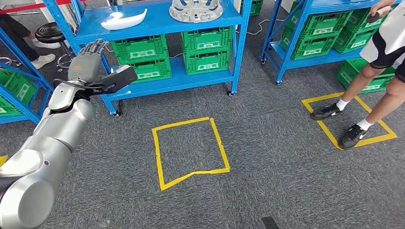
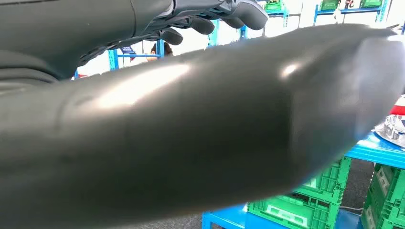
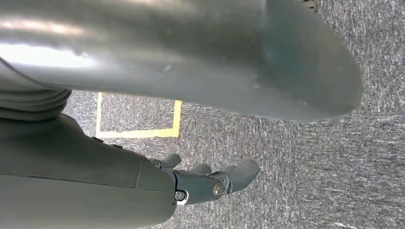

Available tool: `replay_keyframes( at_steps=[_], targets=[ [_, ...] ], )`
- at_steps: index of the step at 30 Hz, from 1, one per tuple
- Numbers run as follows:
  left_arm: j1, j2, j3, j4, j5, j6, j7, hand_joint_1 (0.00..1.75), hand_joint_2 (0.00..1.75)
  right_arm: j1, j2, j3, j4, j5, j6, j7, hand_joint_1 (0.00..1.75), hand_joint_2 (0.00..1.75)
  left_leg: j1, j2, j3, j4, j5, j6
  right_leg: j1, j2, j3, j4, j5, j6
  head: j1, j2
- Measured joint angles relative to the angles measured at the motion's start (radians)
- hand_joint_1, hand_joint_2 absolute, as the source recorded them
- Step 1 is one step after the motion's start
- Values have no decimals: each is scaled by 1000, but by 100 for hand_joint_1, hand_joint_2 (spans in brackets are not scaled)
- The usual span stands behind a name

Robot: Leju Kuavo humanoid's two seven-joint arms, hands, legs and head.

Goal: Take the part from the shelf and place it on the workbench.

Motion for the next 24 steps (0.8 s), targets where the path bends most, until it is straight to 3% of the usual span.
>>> replay_keyframes(
  at_steps=[17, 21, 24],
  targets=[
    [-1, 0, -38, 5, 26, -18, 8, 0, 0, 5, 4, -18, 1, -11, -6, -2, 0, 0, -5, 0, -1, 2, -1, 2, -6, 0, 0, 0, 2, 3, 0, 0],
    [-3, -4, -55, 5, 38, -18, 8, 0, 0, 5, 7, -27, 2, -13, -6, -2, 0, 0, -10, 0, -3, 6, -3, 8, -8, -1, -1, -1, 3, 9, 0, 0],
    [-8, -11, -64, 4, 41, -19, 8, 0, 0, 5, 10, -32, 2, -17, -8, -2, 0, 0, -7, -2, -2, -4, 1, 20, -9, -1, -1, -3, 2, 18, 0, 0]
  ],
)
